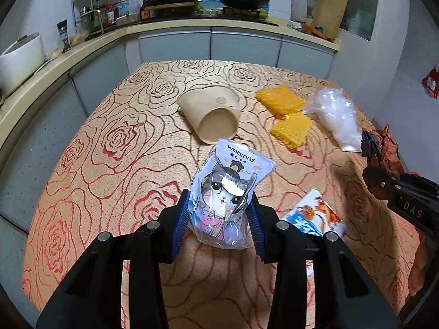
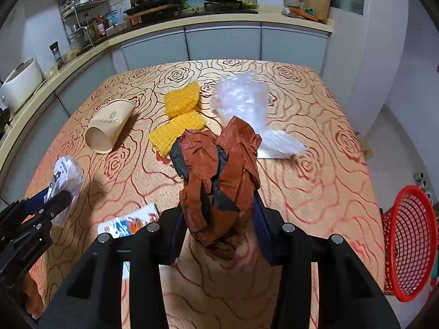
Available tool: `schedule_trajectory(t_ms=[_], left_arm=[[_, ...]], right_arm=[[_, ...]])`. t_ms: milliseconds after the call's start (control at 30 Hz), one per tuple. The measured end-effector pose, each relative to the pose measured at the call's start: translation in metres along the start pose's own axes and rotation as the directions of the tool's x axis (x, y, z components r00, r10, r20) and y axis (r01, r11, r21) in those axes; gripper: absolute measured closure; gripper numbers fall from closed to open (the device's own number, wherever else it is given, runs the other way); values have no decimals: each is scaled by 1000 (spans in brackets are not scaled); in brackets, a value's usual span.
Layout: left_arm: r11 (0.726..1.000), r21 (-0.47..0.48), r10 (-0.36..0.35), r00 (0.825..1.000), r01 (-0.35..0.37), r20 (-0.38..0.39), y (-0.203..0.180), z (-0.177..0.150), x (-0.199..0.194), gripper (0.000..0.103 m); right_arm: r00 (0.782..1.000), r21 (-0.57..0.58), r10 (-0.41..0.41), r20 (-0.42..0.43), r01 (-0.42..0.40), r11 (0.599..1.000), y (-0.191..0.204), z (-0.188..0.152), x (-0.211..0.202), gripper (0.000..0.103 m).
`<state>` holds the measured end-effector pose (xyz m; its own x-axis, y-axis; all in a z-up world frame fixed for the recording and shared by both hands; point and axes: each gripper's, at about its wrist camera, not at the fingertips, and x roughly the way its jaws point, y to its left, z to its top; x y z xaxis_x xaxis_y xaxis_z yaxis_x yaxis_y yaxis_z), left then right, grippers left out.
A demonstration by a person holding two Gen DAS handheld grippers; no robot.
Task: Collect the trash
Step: 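Carry the Watsons bag and brown cloth over the red basket with both tools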
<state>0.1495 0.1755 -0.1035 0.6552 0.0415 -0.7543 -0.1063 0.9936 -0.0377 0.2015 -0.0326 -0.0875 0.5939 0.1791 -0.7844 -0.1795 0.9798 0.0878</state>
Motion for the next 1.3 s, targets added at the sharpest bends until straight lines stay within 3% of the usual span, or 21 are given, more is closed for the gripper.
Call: schedule_trajectory(t_ms=[733,1300], left_arm=[[990,124,-78,996,73,40,-94,-4,-30,63],[944,262,-212,977,199,21,-209,-7,-34,63]], right_arm=[[994,145,-105,43,98,985,-102,-48,-61,61],[974,280,-220,55,196,940,-197,-76,-105,61]])
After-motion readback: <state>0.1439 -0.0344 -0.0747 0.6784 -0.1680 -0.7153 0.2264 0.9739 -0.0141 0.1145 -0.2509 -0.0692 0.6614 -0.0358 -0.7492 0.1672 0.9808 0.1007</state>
